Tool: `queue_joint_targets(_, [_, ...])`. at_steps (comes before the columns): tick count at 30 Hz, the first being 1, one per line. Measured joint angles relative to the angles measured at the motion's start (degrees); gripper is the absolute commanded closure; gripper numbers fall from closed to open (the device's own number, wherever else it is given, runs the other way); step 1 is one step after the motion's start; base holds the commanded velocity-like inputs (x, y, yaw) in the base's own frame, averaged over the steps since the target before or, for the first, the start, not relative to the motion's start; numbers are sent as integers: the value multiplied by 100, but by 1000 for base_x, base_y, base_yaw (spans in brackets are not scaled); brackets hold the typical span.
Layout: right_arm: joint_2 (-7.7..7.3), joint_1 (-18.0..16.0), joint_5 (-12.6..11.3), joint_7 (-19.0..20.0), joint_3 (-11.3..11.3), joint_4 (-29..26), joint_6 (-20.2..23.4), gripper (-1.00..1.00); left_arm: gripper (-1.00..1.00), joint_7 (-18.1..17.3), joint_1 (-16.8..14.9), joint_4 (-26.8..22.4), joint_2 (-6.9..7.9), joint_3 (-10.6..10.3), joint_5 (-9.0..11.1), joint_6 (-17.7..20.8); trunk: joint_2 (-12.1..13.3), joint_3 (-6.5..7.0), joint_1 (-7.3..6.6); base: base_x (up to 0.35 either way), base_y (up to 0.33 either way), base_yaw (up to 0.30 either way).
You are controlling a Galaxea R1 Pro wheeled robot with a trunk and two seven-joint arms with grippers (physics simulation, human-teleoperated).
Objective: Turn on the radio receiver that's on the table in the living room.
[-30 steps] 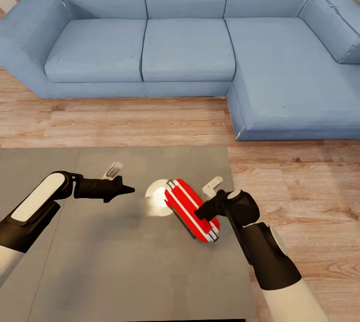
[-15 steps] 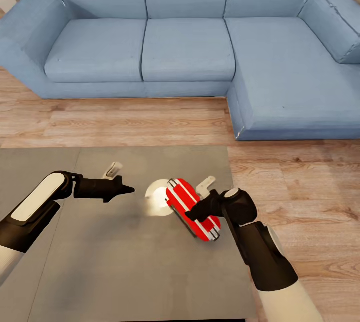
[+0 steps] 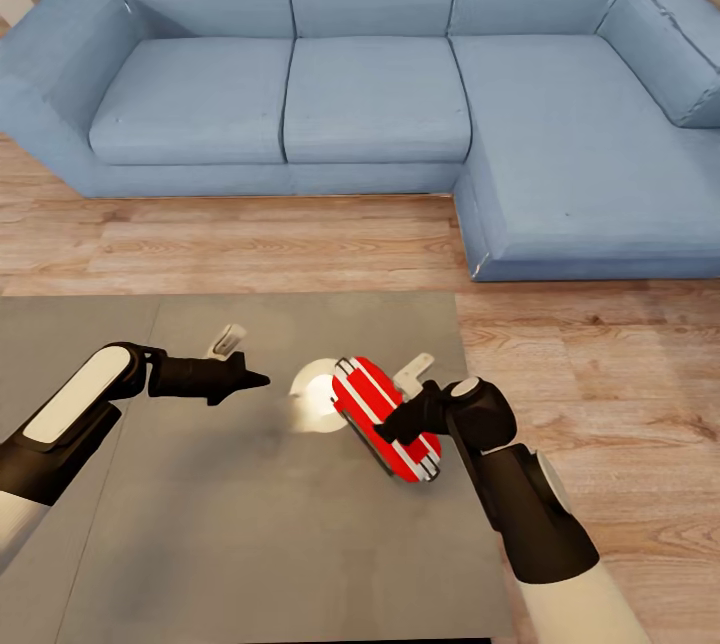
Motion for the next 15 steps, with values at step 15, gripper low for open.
queue_joint_targets(15, [-10,2,1,-49,-67,18,0,-100,100,0,0,-23,-21,-4,-9,-12,0,5,0,0,0,0])
